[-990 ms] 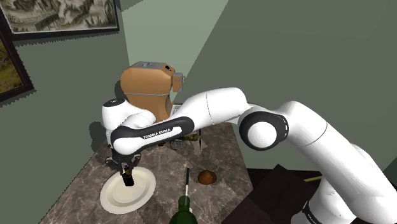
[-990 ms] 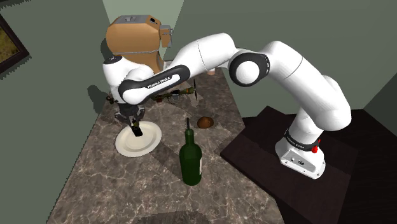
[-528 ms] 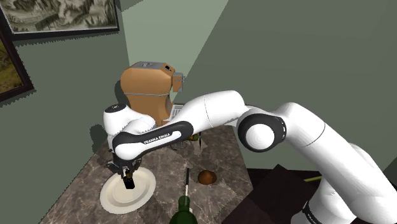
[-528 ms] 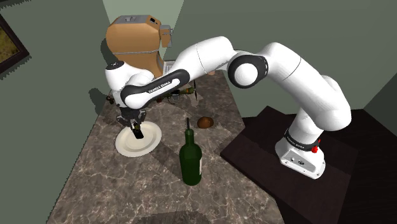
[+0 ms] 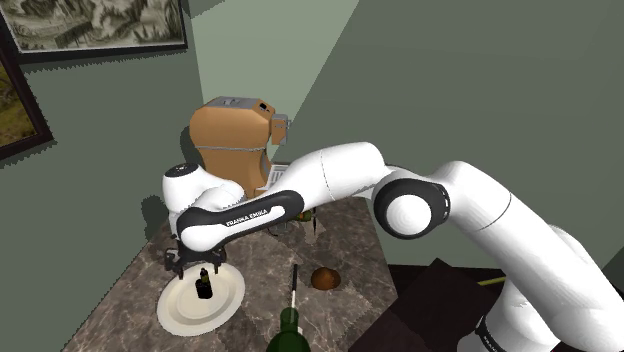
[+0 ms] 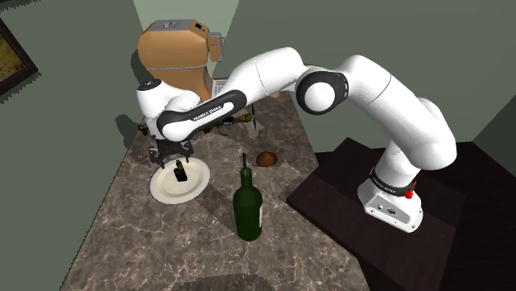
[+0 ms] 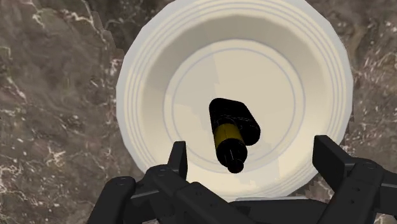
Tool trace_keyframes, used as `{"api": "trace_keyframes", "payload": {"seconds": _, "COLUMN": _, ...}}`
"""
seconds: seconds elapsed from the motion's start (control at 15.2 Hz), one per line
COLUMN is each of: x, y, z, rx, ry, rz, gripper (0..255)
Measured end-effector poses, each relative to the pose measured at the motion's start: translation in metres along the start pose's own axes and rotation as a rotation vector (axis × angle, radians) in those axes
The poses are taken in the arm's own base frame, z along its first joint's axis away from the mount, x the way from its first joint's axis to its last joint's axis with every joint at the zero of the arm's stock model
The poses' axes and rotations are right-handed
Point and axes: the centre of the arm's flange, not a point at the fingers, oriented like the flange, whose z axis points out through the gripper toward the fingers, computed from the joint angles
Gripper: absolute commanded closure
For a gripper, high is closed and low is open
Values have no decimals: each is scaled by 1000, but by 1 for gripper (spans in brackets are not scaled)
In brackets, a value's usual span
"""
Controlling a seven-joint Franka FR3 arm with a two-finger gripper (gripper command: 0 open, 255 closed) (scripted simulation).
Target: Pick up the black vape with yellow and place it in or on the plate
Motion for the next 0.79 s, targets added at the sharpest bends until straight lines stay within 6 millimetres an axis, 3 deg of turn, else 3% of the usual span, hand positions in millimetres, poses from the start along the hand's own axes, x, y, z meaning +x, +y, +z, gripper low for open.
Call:
{"api": "trace_keyframes", "payload": {"seconds": 0.13, "x": -1, "y": 1, "z": -6, "rx": -1, "ry": 0, "rz": 0, "gripper": 0}}
{"api": "trace_keyframes", "payload": {"seconds": 0.4, "x": -1, "y": -1, "z": -45, "rx": 1, "ry": 1, "rz": 0, "gripper": 0}}
{"api": "trace_keyframes", "payload": {"seconds": 0.79, "x": 0, "y": 0, "z": -50, "rx": 0, "ry": 0, "rz": 0, "gripper": 0}}
